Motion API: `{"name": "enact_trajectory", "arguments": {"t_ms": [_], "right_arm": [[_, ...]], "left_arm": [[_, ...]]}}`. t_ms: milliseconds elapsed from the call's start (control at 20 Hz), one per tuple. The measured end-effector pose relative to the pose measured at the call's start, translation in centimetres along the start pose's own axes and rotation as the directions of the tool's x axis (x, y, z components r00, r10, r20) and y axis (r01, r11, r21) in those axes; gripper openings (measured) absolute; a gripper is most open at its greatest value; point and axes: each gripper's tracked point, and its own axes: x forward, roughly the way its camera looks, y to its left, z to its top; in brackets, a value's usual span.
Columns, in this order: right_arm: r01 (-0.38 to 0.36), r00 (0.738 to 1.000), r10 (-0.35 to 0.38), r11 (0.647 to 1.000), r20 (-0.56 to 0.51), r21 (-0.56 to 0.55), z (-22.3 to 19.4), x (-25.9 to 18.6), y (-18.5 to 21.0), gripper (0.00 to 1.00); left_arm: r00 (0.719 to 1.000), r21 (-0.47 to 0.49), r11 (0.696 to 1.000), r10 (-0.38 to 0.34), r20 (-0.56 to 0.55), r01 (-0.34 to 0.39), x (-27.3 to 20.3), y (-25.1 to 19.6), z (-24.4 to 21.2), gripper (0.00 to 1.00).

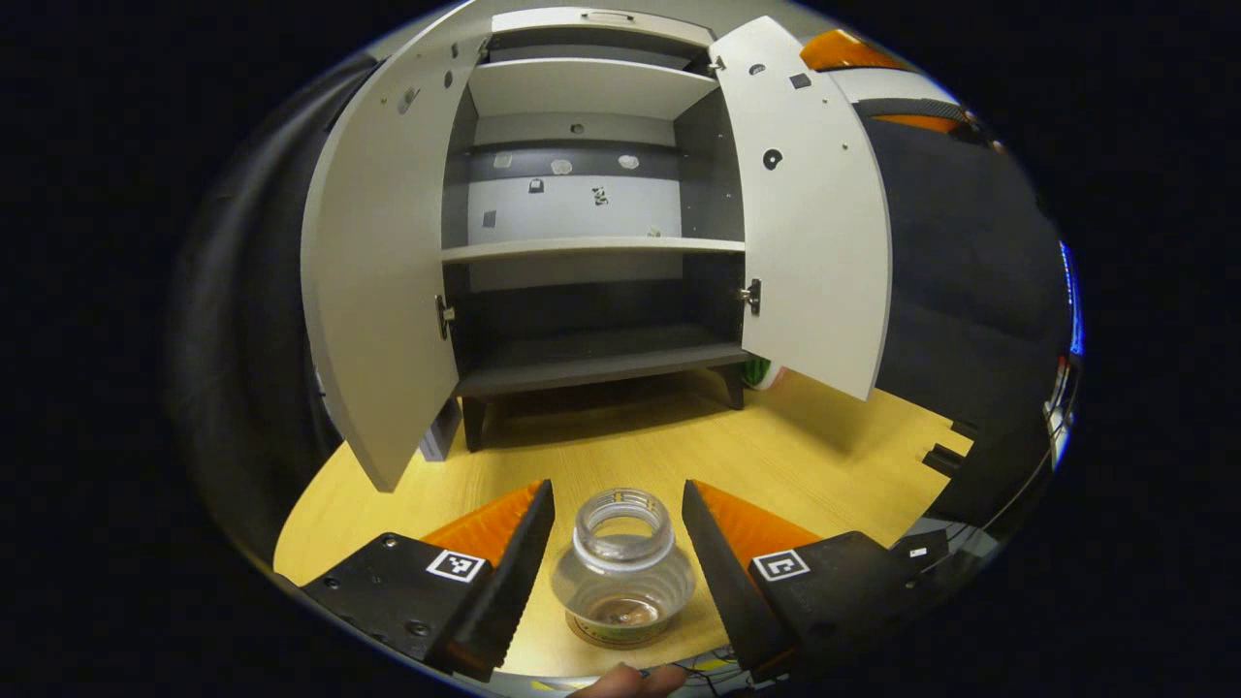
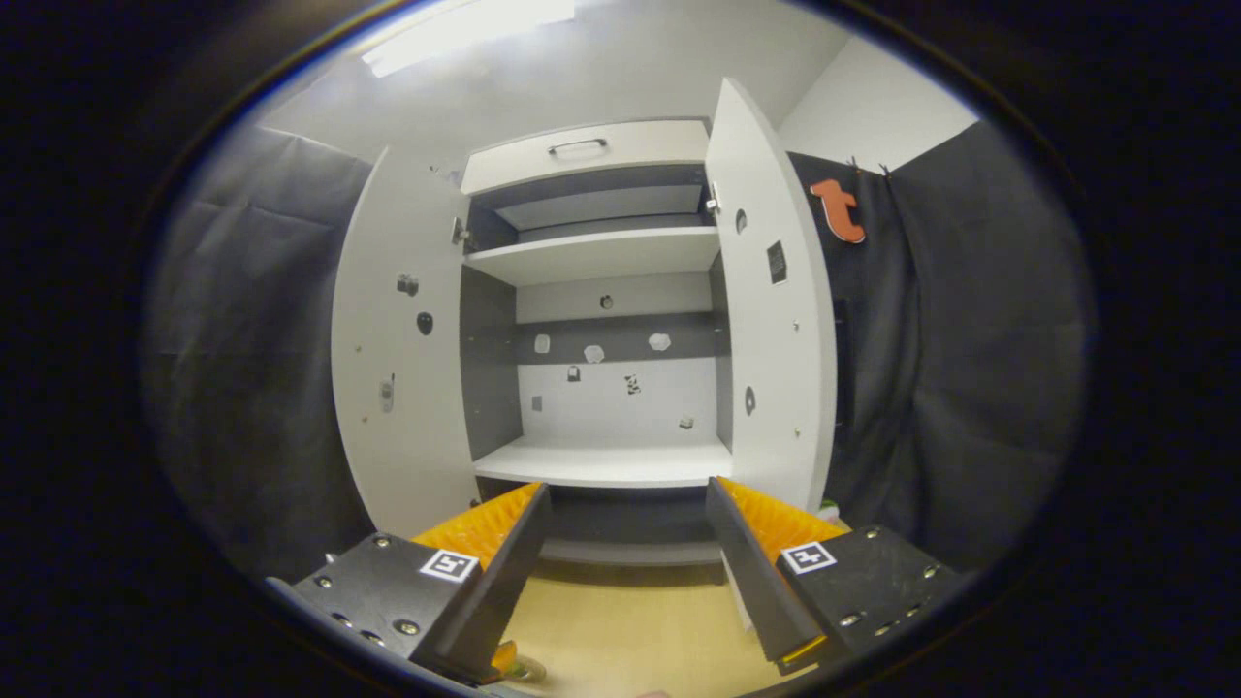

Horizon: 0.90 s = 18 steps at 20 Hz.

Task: Grasp the bottle in the cabinet with the left hand and place it on the coaster, then close the right door with the right hand and the left door with the left hand.

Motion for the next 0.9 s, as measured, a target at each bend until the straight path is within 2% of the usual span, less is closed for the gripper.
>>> {"name": "enact_trajectory", "arguments": {"t_ms": [500,700,900], "right_arm": [[0.111,0.992,-0.111,0.994,0.057,0.001,1.4,-2.2,-8.7,0.98],[0.180,0.980,-0.179,0.984,0.084,-0.010,2.5,-2.9,-13.2,0.98],[0.245,0.965,-0.241,0.969,0.107,-0.027,4.0,-3.3,-17.8,0.98]], "left_arm": [[0.991,-0.045,0.999,0.022,0.131,-0.016,-2.4,0.5,12.3,0.90],[0.985,-0.061,0.998,0.033,0.167,-0.023,-3.3,0.6,17.1,0.92],[0.978,-0.034,0.999,0.026,0.206,-0.019,-4.4,0.1,21.6,0.92]]}}
